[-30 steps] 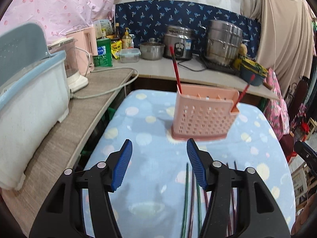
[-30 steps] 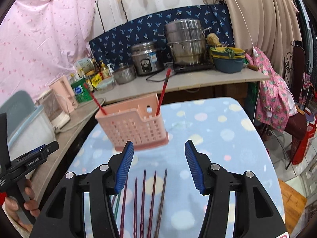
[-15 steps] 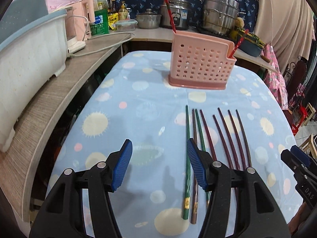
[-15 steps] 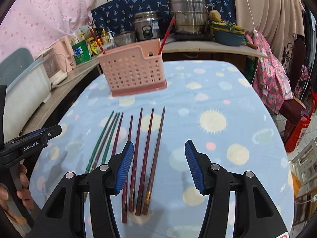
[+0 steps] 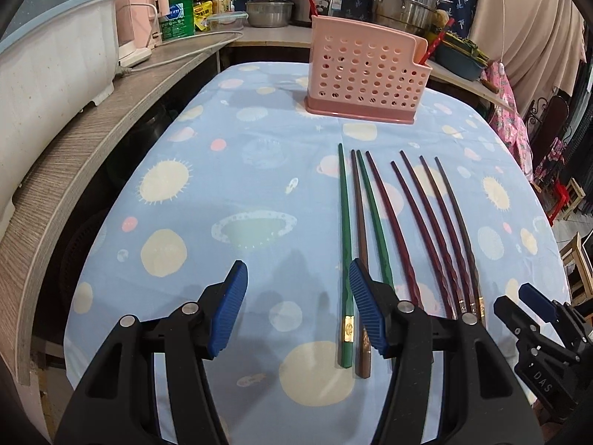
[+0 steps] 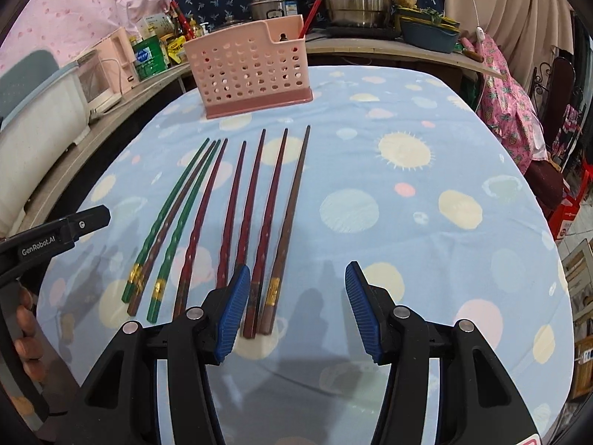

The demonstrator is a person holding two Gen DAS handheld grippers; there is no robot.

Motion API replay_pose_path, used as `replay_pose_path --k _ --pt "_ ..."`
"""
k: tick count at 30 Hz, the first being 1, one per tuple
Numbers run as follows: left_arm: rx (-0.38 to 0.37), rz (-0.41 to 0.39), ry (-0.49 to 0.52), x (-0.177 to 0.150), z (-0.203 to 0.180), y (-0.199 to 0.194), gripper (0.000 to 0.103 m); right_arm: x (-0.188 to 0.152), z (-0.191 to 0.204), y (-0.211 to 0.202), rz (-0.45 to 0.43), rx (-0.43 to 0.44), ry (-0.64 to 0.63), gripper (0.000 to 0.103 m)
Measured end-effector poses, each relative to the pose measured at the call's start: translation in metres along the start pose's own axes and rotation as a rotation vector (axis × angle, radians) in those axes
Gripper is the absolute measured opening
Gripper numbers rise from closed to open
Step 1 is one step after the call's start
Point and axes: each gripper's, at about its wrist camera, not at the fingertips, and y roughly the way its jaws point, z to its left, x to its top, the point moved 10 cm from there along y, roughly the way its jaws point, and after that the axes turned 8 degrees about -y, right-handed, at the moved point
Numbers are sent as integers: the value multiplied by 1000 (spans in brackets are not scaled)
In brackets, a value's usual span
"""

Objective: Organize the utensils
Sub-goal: 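Move both open tools back down to the remaining chopsticks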

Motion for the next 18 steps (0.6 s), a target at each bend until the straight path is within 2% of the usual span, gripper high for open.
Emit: replay_pose_path --k 8,18 --pt "-4 16 7 -9 0 0 54 -9 2 7 27 6 0 33" --pt "-6 37 18 -20 -2 3 54 -14 11 13 42 17 -23 24"
